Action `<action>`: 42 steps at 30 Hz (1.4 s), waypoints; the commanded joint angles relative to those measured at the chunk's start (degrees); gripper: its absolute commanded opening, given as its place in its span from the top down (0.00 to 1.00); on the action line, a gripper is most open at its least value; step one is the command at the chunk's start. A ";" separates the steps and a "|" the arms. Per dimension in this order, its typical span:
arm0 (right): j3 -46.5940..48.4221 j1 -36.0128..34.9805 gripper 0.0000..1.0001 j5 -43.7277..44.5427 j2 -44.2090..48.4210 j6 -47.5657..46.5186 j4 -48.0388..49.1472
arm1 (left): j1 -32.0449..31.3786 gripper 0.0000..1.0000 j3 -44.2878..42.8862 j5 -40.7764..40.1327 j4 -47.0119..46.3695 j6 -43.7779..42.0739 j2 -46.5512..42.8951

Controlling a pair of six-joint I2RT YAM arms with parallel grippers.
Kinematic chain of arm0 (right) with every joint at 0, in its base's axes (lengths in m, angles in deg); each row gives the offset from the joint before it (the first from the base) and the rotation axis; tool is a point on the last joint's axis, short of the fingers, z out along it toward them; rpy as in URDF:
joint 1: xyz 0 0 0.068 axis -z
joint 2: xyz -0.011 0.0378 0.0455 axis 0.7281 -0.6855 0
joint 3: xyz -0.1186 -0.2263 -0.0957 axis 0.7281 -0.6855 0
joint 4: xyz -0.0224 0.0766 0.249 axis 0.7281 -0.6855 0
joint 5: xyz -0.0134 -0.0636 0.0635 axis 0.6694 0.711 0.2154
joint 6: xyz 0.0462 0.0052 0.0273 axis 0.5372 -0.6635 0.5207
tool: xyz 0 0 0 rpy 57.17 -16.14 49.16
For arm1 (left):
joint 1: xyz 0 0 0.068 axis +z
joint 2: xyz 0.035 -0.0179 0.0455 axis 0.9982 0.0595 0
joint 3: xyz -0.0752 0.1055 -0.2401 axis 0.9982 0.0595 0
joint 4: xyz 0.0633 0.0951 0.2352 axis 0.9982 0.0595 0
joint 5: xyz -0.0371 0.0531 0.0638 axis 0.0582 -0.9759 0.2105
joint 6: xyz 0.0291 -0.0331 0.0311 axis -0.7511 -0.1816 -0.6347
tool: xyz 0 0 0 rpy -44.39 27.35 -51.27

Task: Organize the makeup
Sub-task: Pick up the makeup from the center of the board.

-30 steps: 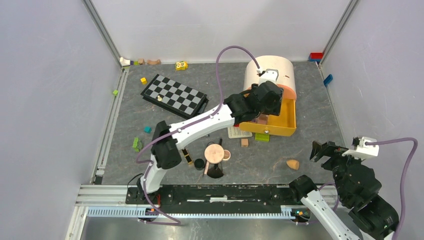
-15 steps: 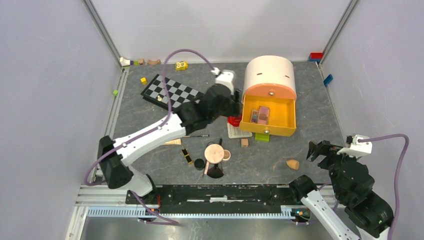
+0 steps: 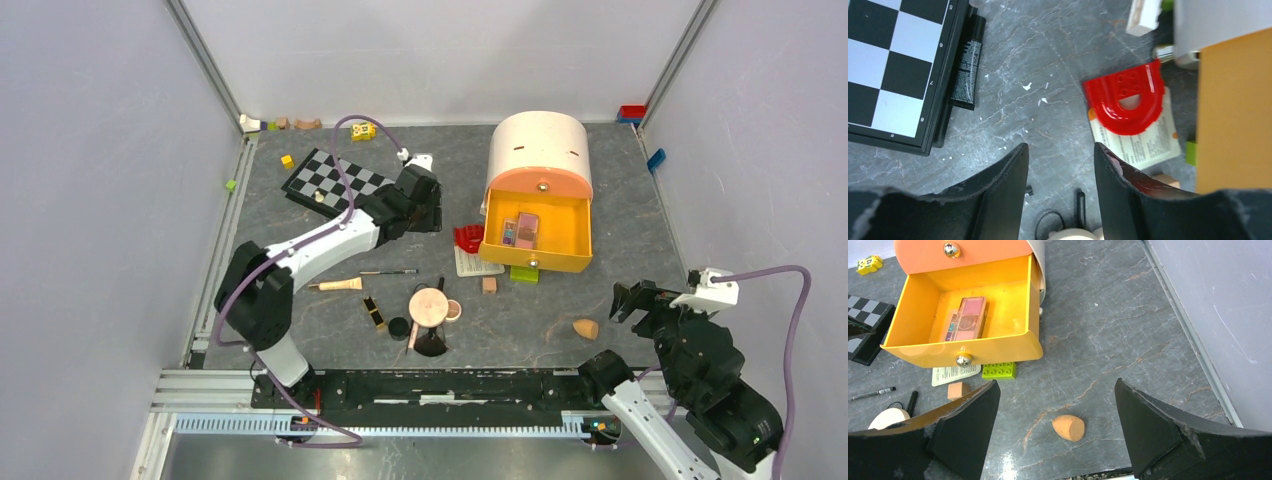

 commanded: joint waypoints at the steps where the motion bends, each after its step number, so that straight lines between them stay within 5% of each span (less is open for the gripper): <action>1: -0.58 -0.28 0.08 -0.95 -0.50 -0.10 1.29 | 2.24 0.43 -0.86 2.54 -3.68 -3.58 4.73; 15: -2.34 -0.23 0.08 -1.51 -1.28 -1.09 1.23 | 8.72 0.45 -10.90 2.26 -1.86 -9.42 18.96; 42: -3.76 -0.23 0.08 -3.21 -1.88 -1.21 2.62 | 9.98 0.45 -15.37 -9.13 4.56 -11.84 25.48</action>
